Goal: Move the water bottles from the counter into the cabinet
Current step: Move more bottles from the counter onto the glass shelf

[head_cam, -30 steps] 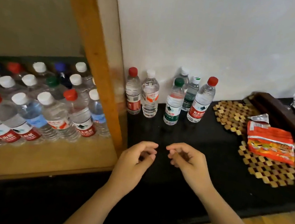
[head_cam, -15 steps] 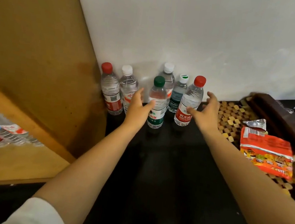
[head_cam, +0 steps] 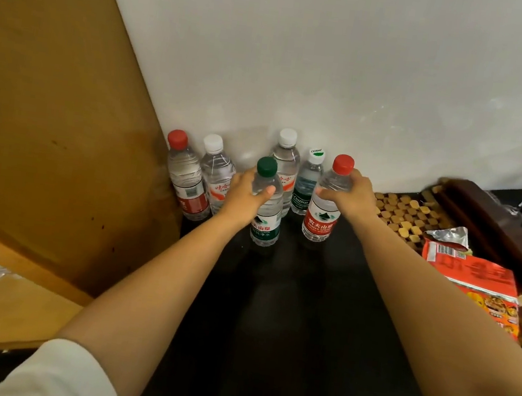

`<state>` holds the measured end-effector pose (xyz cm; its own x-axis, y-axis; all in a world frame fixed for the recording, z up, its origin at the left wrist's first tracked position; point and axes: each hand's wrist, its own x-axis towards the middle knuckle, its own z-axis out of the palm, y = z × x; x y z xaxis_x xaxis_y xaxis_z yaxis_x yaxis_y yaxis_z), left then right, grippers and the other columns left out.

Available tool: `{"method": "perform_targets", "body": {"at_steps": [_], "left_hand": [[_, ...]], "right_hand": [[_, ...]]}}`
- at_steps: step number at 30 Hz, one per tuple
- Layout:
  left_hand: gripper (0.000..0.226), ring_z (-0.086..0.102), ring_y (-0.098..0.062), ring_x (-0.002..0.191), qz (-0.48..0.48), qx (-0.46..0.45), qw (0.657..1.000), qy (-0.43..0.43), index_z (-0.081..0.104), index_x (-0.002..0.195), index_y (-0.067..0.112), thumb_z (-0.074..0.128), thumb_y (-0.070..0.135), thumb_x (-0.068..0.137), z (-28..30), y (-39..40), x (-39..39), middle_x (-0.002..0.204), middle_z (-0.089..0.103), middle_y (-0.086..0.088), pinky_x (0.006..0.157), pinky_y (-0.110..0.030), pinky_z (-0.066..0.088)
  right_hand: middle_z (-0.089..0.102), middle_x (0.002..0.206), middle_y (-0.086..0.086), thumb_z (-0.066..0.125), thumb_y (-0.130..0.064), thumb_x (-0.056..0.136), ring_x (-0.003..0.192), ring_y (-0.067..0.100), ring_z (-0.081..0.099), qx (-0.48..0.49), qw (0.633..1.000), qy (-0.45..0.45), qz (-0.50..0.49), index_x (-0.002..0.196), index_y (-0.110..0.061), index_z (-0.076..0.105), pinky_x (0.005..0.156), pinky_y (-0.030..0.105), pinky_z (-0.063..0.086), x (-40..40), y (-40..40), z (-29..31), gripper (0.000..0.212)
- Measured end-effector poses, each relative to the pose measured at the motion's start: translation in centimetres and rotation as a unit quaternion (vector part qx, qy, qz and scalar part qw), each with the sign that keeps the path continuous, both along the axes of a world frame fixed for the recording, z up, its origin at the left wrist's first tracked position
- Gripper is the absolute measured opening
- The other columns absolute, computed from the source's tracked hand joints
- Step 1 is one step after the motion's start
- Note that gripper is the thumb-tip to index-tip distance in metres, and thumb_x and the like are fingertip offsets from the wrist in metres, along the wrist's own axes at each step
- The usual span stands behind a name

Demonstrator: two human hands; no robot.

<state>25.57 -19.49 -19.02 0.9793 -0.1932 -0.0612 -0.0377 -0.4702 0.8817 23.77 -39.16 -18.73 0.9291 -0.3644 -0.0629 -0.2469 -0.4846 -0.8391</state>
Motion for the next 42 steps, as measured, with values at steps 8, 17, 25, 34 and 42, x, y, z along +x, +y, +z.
{"method": "perform_targets", "body": {"at_steps": [8,17,25,34,42], "left_hand": [[0.037,0.041,-0.008,0.116,-0.003,-0.074,0.997,-0.038,0.041,0.128,0.012,0.052,0.013,0.092,-0.1,0.9,-2.6,0.123,0.048,0.003,0.096,-0.025,0.03],[0.039,0.046,-0.014,0.123,-0.047,-0.003,0.998,-0.051,0.045,0.128,0.017,0.054,0.024,0.091,-0.5,2.8,-8.7,0.13,0.051,0.0,0.105,-0.036,0.037],[0.04,0.053,0.0,0.111,-0.075,-0.032,0.997,-0.008,0.046,0.125,0.028,0.056,0.034,0.087,-0.9,6.5,-15.6,0.116,0.056,0.015,0.1,-0.037,0.044],[0.077,0.048,0.0,0.119,-0.078,-0.126,0.987,0.062,0.032,0.131,0.037,0.074,0.045,0.068,-2.9,6.9,-17.4,0.128,0.047,0.007,0.102,-0.026,0.043],[0.075,0.05,0.017,0.105,-0.04,-0.147,0.984,0.092,0.03,0.125,0.031,0.075,0.005,0.071,-5.9,6.7,-17.6,0.12,0.051,0.014,0.081,0.0,0.04]], "right_hand": [[0.059,0.113,0.006,0.071,-0.033,0.076,0.103,0.024,0.058,-0.083,0.996,-0.022,0.013,0.114,-0.014,0.056,0.081,0.031,0.045,-2.9,-0.1,-0.2,0.045],[0.063,0.105,-0.005,0.072,-0.044,0.067,0.097,0.012,0.06,-0.031,0.995,-0.043,0.087,0.112,-0.026,0.055,0.086,0.037,0.051,-10.2,2.5,-1.4,0.051],[0.06,0.102,-0.014,0.067,-0.056,0.063,0.097,0.001,0.057,-0.041,0.989,-0.062,0.131,0.108,-0.039,0.052,0.086,0.027,0.048,-16.4,5.7,-1.4,0.05],[0.053,0.111,-0.038,0.077,-0.052,0.059,0.106,-0.017,0.05,0.071,0.982,-0.07,0.159,0.114,-0.057,0.034,0.085,0.001,0.039,-18.4,8.1,-2.9,0.07],[0.056,0.103,-0.023,0.081,-0.018,0.064,0.097,0.001,0.057,0.116,0.989,0.032,0.091,0.107,-0.052,0.034,0.076,0.016,0.044,-18.4,8.6,-7.2,0.072]]}}
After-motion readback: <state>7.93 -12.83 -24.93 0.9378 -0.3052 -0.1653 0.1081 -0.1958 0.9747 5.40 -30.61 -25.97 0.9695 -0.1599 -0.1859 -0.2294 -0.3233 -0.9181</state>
